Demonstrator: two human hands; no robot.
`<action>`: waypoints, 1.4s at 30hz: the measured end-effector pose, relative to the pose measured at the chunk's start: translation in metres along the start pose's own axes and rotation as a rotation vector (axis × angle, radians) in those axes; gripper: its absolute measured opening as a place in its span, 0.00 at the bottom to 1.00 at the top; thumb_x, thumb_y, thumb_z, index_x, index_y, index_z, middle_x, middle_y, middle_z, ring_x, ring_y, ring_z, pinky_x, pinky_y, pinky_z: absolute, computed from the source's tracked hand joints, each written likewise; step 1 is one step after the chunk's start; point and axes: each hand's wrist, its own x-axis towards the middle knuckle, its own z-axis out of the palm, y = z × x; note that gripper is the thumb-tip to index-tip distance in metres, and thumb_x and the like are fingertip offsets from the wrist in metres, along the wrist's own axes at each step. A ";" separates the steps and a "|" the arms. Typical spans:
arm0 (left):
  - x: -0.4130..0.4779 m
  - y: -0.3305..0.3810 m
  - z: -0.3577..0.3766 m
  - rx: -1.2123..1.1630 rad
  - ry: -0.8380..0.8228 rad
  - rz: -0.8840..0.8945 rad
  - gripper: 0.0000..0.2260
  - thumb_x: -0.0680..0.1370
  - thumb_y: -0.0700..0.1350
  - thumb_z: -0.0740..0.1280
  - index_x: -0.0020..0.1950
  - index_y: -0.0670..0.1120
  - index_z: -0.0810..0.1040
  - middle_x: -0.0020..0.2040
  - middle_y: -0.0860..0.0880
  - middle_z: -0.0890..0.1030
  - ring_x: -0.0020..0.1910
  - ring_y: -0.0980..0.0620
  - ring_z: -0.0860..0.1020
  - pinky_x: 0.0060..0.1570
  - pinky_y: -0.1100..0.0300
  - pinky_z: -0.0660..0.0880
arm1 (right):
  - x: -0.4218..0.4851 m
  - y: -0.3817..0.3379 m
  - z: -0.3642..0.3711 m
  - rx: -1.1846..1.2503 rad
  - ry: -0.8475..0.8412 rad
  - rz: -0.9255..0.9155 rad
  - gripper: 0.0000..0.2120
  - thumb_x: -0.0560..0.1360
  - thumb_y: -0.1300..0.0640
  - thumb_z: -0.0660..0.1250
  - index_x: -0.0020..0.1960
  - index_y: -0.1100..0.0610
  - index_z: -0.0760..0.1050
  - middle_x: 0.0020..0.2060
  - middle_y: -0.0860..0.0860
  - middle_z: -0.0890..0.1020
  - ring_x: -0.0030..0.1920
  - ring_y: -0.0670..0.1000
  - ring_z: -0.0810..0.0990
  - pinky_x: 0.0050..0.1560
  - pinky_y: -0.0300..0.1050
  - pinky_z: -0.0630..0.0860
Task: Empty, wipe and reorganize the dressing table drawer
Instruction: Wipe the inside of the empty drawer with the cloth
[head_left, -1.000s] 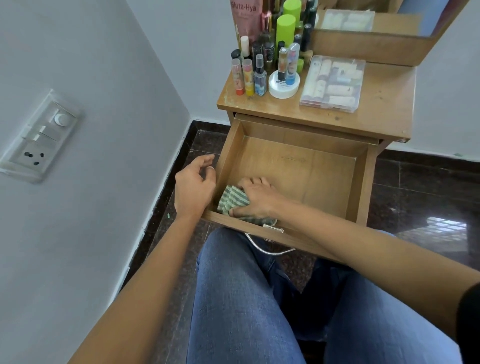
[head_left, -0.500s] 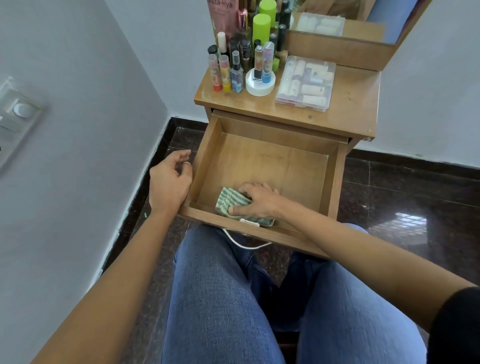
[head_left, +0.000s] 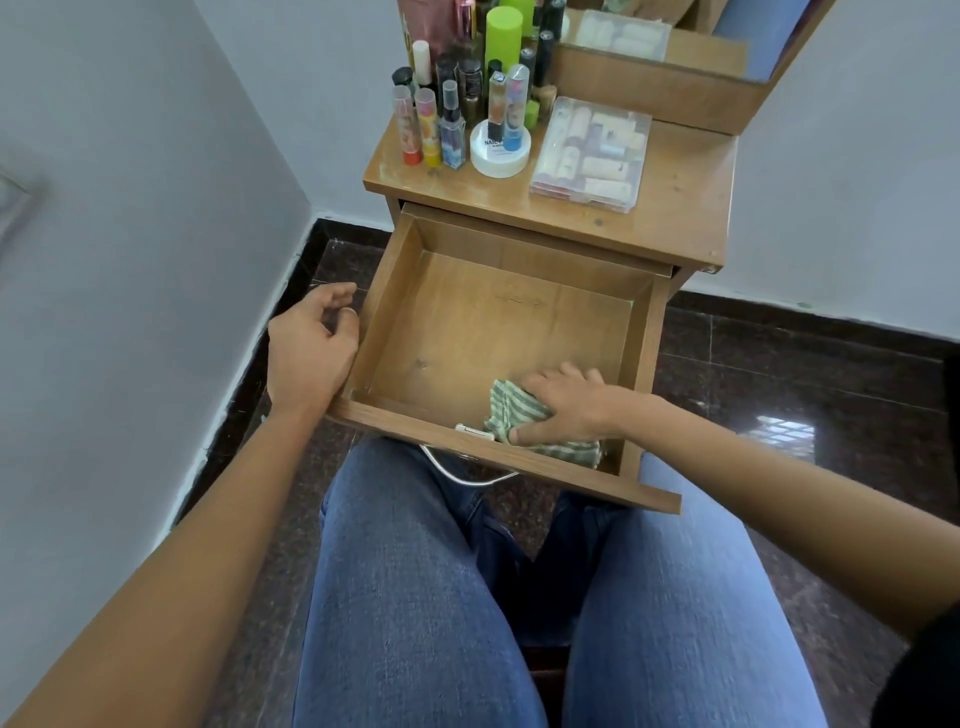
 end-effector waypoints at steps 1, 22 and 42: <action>0.000 0.000 0.000 -0.005 -0.003 0.006 0.15 0.79 0.43 0.63 0.64 0.48 0.80 0.57 0.53 0.82 0.45 0.64 0.78 0.50 0.72 0.71 | -0.004 0.002 0.000 -0.053 -0.002 -0.010 0.34 0.76 0.34 0.58 0.73 0.55 0.59 0.69 0.54 0.67 0.69 0.55 0.60 0.67 0.55 0.56; -0.001 0.000 0.001 -0.017 0.009 -0.013 0.15 0.78 0.43 0.63 0.65 0.48 0.79 0.56 0.54 0.81 0.39 0.70 0.75 0.43 0.82 0.66 | -0.019 0.013 0.008 -0.040 0.046 -0.022 0.28 0.76 0.40 0.61 0.70 0.53 0.60 0.62 0.53 0.70 0.63 0.54 0.63 0.61 0.54 0.60; -0.003 0.003 0.000 0.014 0.007 -0.016 0.15 0.79 0.44 0.64 0.64 0.49 0.80 0.58 0.55 0.82 0.36 0.65 0.75 0.40 0.76 0.67 | -0.017 0.009 0.005 0.018 -0.039 -0.025 0.25 0.79 0.42 0.59 0.72 0.51 0.64 0.59 0.47 0.76 0.64 0.52 0.67 0.69 0.56 0.57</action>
